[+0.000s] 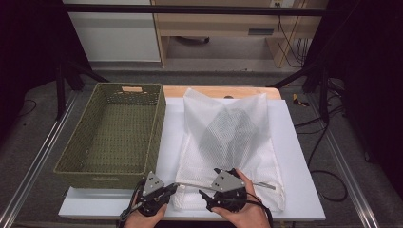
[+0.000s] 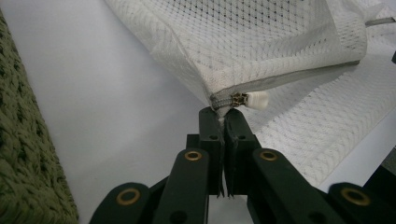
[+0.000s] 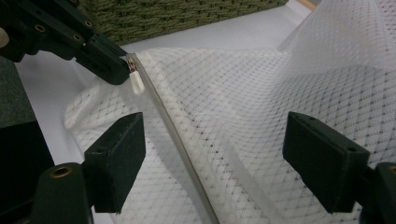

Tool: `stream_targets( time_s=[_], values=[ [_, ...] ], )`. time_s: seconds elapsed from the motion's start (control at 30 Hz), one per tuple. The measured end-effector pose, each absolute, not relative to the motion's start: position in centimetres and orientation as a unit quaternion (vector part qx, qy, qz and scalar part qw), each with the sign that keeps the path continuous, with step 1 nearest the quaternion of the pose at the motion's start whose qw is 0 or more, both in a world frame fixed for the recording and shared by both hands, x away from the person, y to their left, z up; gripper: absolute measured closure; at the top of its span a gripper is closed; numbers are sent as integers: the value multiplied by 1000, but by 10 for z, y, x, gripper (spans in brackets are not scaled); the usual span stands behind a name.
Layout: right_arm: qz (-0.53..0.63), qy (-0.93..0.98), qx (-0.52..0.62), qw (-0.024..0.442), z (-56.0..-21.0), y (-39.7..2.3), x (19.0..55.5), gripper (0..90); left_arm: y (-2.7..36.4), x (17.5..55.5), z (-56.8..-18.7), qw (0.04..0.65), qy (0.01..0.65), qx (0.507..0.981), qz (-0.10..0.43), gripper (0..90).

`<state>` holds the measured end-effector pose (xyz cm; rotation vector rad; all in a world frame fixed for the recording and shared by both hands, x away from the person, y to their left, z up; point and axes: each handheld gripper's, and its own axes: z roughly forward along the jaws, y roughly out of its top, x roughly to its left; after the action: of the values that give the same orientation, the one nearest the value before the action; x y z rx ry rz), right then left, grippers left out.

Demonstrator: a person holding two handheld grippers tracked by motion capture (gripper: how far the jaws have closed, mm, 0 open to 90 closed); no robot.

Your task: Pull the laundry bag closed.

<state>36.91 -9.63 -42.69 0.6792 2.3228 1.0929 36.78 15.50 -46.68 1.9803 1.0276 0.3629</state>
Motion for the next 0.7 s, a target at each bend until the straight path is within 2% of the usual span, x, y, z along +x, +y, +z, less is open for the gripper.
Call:
stream_targets(
  time_s=[0.3, 0.7],
  values=[
    [402, 853, 230, 241, -430, -80, 365, 319, 157, 368, -466, 434, 415, 787, 142, 875],
    [393, 862, 205, 245, -437, -60, 363, 390, 159, 368, -465, 435, 421, 783, 143, 875]
  ],
)
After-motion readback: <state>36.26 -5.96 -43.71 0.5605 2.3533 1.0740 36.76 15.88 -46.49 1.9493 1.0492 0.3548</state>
